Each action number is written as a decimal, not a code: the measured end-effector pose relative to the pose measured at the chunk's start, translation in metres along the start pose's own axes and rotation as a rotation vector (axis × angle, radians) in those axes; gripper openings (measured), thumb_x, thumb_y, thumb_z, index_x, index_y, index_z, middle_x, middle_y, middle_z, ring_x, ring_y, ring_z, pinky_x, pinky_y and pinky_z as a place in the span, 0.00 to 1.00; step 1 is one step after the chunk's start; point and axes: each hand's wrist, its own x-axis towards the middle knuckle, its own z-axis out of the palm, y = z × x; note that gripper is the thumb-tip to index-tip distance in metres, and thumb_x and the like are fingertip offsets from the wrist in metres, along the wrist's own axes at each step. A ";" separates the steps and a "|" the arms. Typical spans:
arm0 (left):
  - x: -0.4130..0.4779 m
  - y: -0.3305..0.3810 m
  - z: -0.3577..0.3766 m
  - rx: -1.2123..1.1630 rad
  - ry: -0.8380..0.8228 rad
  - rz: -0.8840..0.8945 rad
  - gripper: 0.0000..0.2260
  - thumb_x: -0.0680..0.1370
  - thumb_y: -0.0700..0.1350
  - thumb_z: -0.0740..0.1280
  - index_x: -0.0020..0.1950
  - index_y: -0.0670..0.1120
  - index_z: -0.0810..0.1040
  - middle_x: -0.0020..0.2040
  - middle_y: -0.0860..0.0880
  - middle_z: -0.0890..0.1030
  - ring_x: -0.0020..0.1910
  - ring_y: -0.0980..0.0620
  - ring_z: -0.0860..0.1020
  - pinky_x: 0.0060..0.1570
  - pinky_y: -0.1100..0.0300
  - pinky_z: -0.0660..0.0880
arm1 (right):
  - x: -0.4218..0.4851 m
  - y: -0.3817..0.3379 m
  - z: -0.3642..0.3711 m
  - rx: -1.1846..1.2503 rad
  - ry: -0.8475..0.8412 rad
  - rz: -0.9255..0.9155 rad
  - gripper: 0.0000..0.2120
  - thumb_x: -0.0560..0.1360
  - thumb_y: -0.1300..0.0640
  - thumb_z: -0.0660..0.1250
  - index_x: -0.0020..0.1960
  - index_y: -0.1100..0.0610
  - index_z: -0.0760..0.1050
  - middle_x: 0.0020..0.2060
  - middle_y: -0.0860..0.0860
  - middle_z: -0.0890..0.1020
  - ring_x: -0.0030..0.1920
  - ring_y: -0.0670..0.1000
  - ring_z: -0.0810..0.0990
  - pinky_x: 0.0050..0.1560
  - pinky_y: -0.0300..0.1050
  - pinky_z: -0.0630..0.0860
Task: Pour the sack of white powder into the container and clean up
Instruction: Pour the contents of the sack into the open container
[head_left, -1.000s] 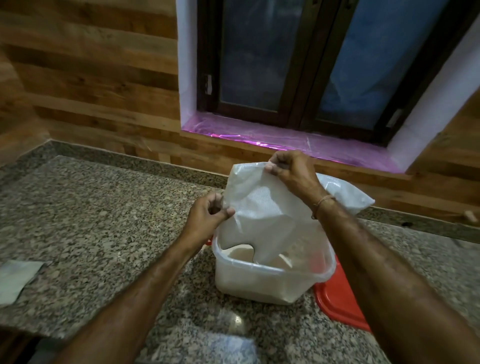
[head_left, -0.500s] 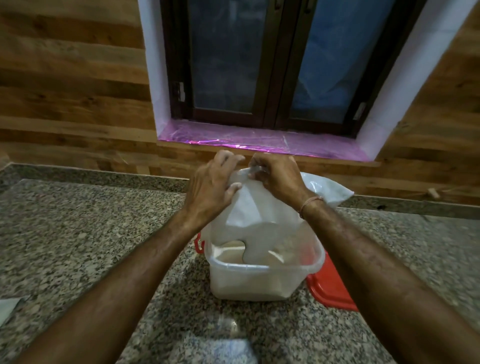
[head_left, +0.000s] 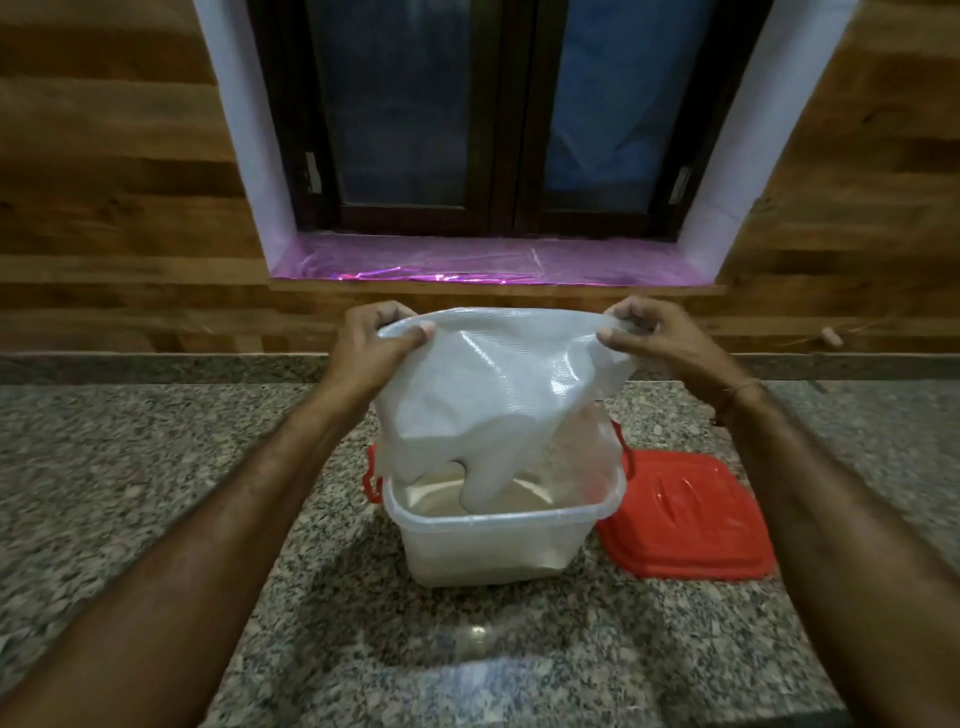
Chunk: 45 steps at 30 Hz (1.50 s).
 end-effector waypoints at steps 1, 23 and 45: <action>0.001 0.001 0.001 -0.059 0.017 -0.041 0.05 0.76 0.46 0.75 0.42 0.46 0.83 0.37 0.52 0.83 0.34 0.61 0.78 0.34 0.66 0.74 | -0.004 0.007 -0.002 0.155 -0.018 0.035 0.23 0.71 0.42 0.78 0.57 0.56 0.82 0.46 0.49 0.85 0.45 0.46 0.82 0.43 0.44 0.78; -0.079 -0.037 0.016 -0.221 0.224 -0.444 0.19 0.73 0.41 0.78 0.63 0.47 0.81 0.54 0.48 0.87 0.51 0.52 0.87 0.42 0.60 0.83 | 0.001 0.061 0.069 0.613 0.149 0.111 0.08 0.78 0.62 0.73 0.56 0.62 0.82 0.50 0.55 0.87 0.48 0.52 0.86 0.47 0.49 0.82; -0.102 -0.032 0.031 -0.065 0.424 -0.334 0.11 0.74 0.41 0.77 0.55 0.49 0.83 0.46 0.52 0.88 0.45 0.55 0.87 0.39 0.57 0.84 | -0.009 0.084 0.057 0.320 -0.129 -0.031 0.18 0.78 0.56 0.73 0.68 0.55 0.79 0.58 0.49 0.87 0.57 0.49 0.87 0.58 0.53 0.85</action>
